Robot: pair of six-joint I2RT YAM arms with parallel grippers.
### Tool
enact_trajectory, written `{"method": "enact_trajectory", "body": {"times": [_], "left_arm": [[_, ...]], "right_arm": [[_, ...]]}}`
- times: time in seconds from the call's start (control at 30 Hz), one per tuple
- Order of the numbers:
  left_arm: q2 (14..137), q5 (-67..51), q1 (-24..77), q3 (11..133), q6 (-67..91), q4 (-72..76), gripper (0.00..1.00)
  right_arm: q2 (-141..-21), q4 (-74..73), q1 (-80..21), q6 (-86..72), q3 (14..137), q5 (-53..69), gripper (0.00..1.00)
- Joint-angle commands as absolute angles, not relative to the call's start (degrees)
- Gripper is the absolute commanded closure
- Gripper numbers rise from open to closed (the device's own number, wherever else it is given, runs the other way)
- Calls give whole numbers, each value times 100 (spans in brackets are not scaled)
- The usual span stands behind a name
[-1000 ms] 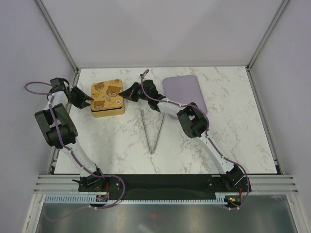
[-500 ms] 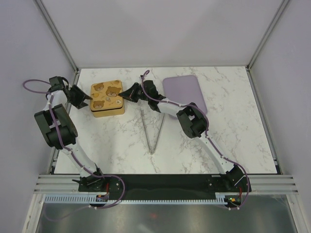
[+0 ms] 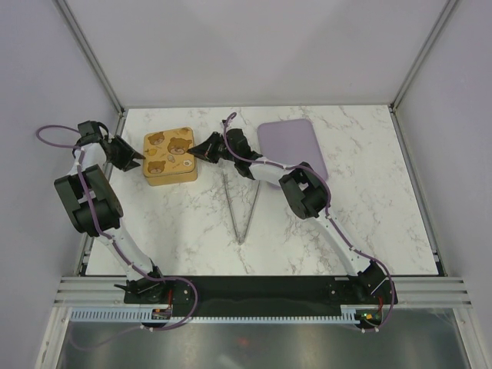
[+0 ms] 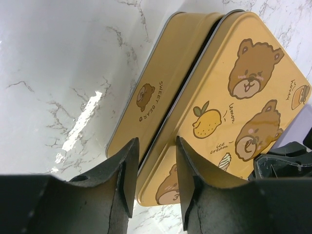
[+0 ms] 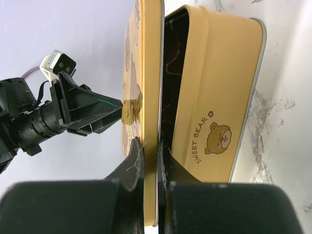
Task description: Pack the chocolate
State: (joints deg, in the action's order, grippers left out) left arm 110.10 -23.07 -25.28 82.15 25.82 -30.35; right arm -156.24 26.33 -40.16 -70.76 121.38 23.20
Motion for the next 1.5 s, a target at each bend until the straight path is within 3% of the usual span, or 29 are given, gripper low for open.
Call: {"method": "enact_trajectory", "body": {"times": [0.0, 0.6, 0.83, 0.93, 1.3, 1.4, 1.47], "left_arm": [[11092, -2434, -2479, 8358, 2294, -3032, 57], [11311, -2259, -2443, 8297, 2233, -3032, 59], [11206, -2110, -2435, 8271, 2215, -3032, 59], [11136, -1969, -2435, 8253, 2206, -3059, 59], [11039, -1758, -2435, 8262, 2197, -3129, 59], [11030, -1758, -2435, 8253, 2197, -3138, 59], [11021, -1767, -2434, 8244, 2206, -3129, 59]], "right_arm": [[-15390, 2392, -4061, -6821, 12023, 2276, 100], [-15267, 2294, -4122, -6671, 11865, 2153, 100], [-15249, 2083, -4131, -6530, 11865, 2092, 89], [-15249, 1943, -4140, -6451, 11874, 2039, 75], [-15117, 1389, -4131, -5863, 12041, 1775, 69], [-15030, 1275, -4140, -5749, 12006, 1697, 57], [-14986, 1204, -4131, -5696, 11971, 1609, 55]]}}
